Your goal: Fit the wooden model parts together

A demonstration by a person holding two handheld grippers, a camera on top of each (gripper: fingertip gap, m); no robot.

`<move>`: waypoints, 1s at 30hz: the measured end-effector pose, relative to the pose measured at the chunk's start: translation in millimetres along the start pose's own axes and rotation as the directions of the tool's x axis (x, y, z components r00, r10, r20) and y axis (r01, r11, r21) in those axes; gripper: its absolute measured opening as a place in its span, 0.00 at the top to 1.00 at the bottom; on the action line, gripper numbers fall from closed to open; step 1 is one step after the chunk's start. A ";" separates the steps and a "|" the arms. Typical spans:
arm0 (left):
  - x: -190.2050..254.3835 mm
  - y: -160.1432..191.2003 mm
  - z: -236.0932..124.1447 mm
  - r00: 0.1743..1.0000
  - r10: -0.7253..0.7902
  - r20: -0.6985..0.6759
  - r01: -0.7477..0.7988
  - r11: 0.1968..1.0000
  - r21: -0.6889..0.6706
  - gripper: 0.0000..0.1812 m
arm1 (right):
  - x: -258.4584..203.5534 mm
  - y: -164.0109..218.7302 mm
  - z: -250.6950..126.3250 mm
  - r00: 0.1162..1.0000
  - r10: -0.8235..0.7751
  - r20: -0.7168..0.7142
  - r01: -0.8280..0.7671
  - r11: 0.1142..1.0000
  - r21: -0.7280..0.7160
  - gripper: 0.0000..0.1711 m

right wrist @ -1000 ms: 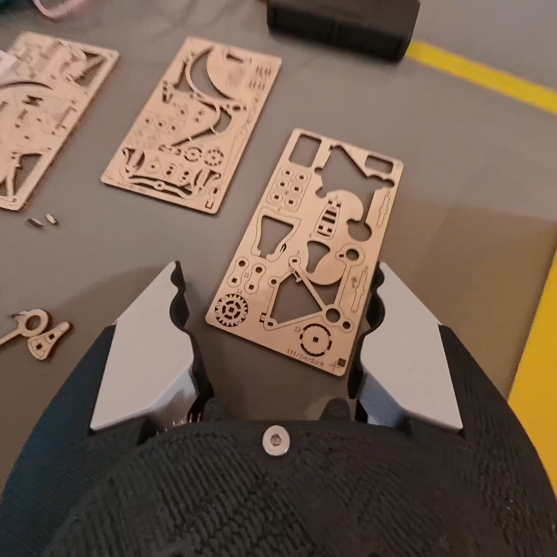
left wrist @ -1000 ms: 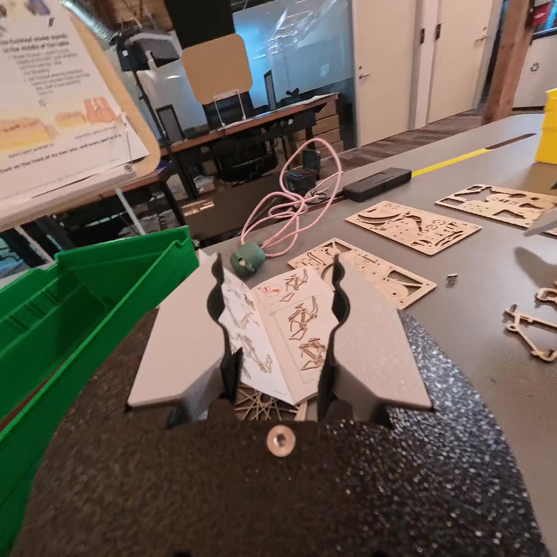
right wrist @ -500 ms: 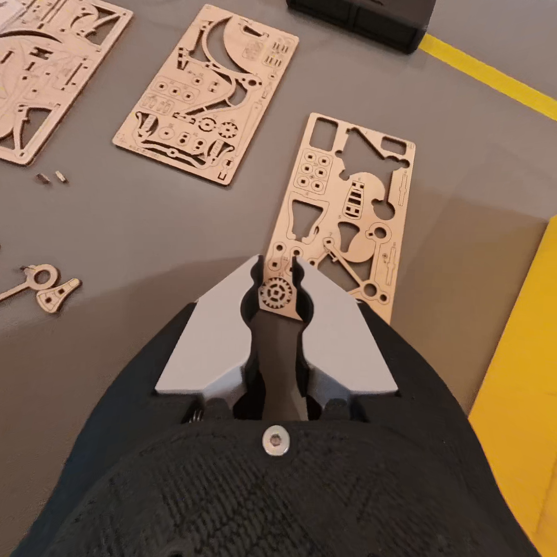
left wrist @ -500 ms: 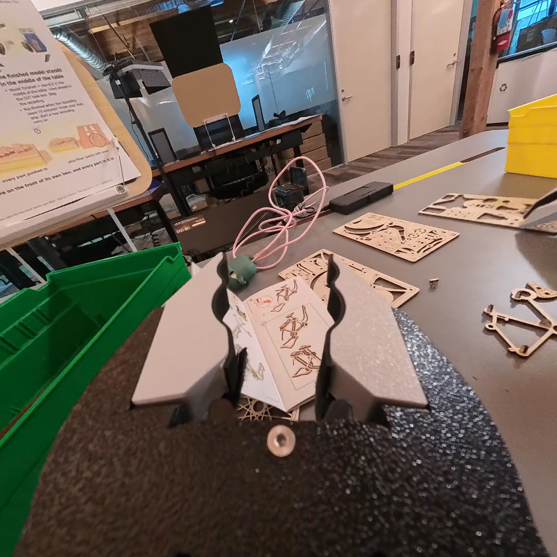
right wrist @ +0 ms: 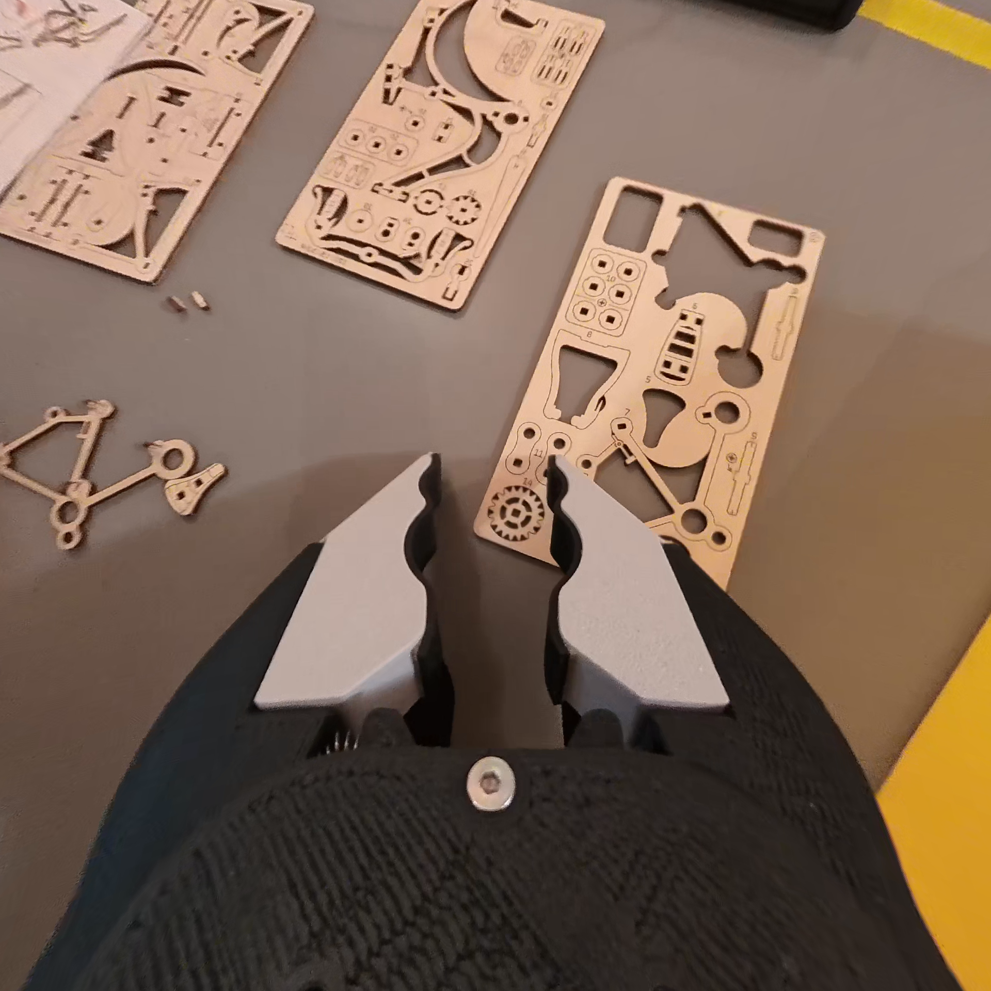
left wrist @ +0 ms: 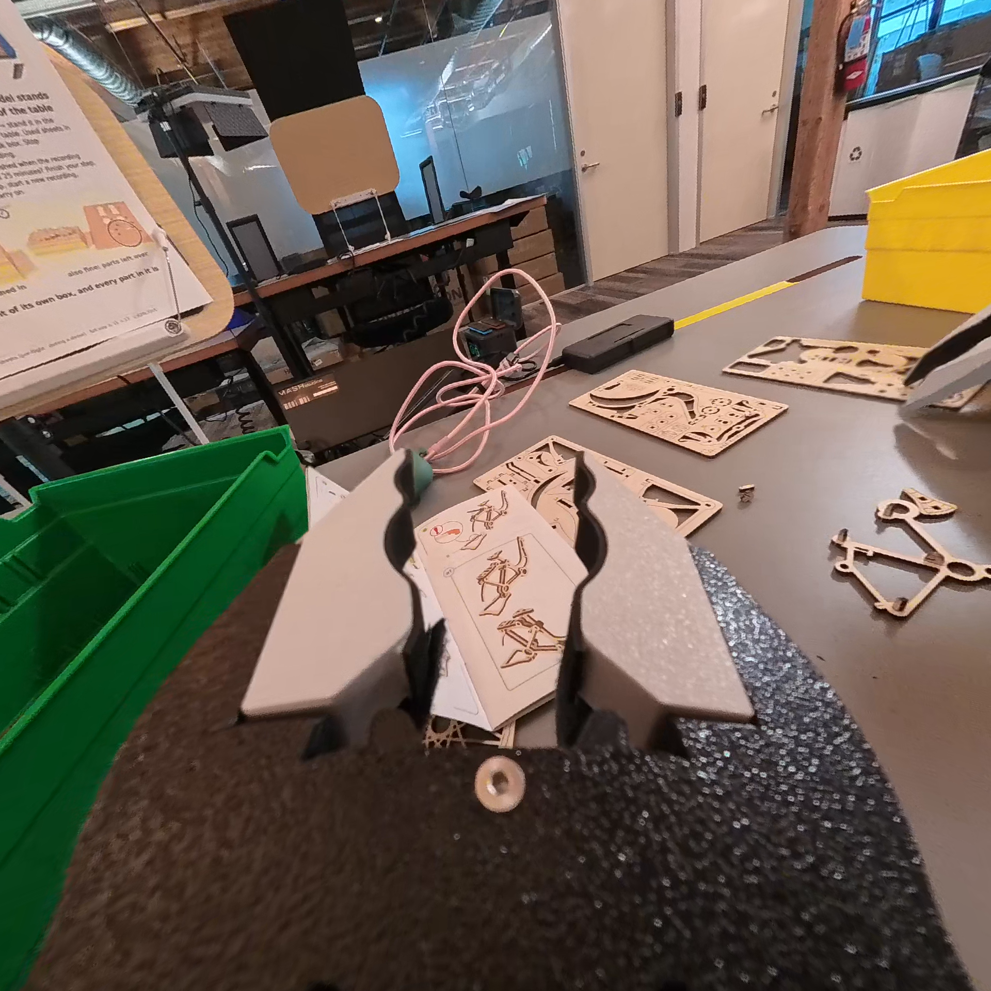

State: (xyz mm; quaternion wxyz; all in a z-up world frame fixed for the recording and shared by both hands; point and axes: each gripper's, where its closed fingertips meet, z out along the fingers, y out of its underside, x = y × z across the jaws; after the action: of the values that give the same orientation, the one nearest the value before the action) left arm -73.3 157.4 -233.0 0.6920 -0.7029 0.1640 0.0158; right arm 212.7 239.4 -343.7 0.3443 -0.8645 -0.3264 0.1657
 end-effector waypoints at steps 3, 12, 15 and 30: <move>1.0 0.7 0.5 1.000 -0.008 -0.009 0.008 1.000 -0.002 0.69 | -15.2 2.1 -6.4 0.991 0.043 0.125 -0.040 0.999 -0.028 0.80; 5.5 1.2 1.1 1.000 -0.006 -0.029 0.006 1.000 -0.005 0.69 | 26.8 3.6 5.7 0.987 0.079 -0.137 -0.079 0.997 0.004 0.27; 5.1 -0.1 0.4 1.000 -0.004 -0.028 0.004 1.000 0.000 0.70 | 31.8 5.4 7.9 0.982 0.086 -0.166 -0.088 0.996 -0.009 0.30; 4.3 1.6 0.9 0.999 -0.017 -0.031 0.017 1.000 -0.005 0.70 | 35.0 -1.6 -3.6 0.960 -0.096 -0.265 0.089 0.995 -0.040 0.44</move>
State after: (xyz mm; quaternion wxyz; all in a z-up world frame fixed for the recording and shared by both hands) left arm -69.4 157.5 -235.6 0.6876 -0.7062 0.1686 -0.0005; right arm 239.4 262.3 -342.1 0.3805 -0.8675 -0.3193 0.0273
